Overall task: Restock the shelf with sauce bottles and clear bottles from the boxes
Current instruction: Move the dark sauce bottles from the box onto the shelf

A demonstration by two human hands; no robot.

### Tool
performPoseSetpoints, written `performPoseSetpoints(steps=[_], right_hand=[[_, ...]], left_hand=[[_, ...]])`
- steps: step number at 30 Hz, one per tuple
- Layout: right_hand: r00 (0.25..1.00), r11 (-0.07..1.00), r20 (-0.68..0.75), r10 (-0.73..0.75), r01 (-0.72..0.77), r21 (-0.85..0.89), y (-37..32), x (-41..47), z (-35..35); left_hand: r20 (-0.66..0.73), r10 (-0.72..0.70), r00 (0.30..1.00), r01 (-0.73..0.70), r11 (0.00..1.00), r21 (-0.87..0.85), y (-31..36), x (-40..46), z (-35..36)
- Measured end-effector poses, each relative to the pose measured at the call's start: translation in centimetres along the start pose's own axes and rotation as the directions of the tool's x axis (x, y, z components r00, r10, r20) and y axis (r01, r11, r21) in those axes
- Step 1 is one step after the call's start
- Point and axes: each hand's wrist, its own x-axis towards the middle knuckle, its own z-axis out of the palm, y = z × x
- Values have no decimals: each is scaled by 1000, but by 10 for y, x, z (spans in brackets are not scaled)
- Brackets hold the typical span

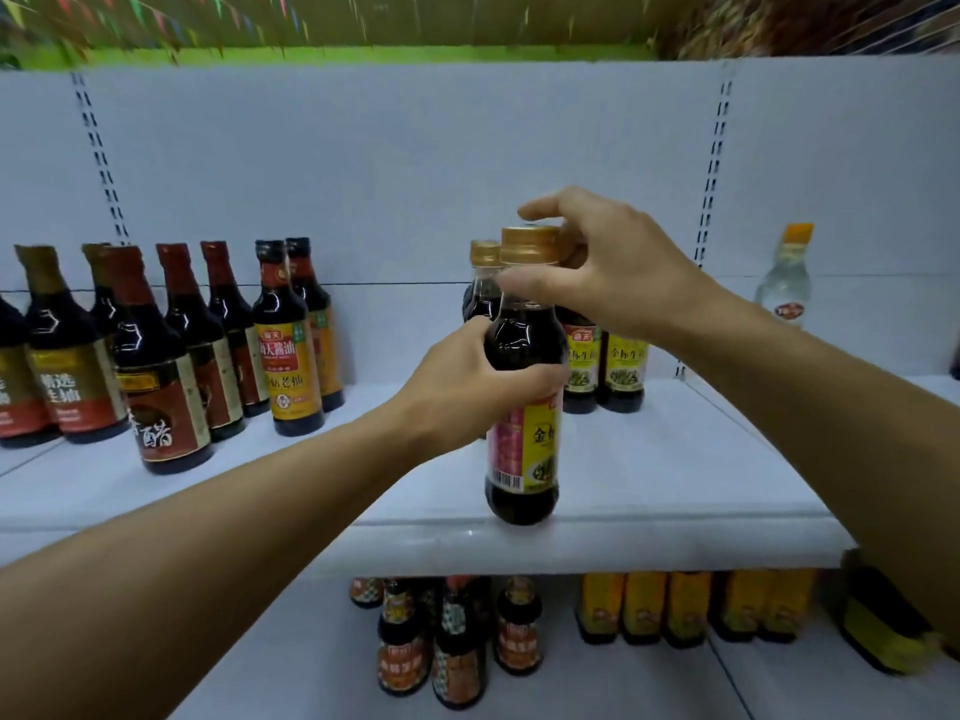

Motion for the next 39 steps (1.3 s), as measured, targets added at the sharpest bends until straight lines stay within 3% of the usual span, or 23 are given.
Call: performPoseSetpoints(steps=[9, 14, 19, 25, 32, 39], right_hand=[[1000, 998, -12, -1, 2, 68, 61, 22, 0], [999, 995, 32, 23, -26, 98, 95, 34, 3], [999, 989, 32, 35, -39, 140, 119, 46, 8], [996, 987, 83, 16, -29, 159, 131, 55, 26], [988, 992, 152, 8, -26, 120, 133, 72, 36], [991, 985, 106, 76, -91, 144, 138, 84, 47]], left_hand=[[-49, -55, 997, 51, 996, -79, -13, 54, 38], [-35, -157, 987, 151, 979, -140, -46, 63, 63], [-72, -253, 965, 251, 967, -45, -79, 58, 79], [-173, -274, 946, 294, 951, 98, -93, 61, 89], [-305, -196, 932, 304, 881, 363, -97, 57, 97], [-377, -111, 920, 276, 864, 421, -98, 54, 98]])
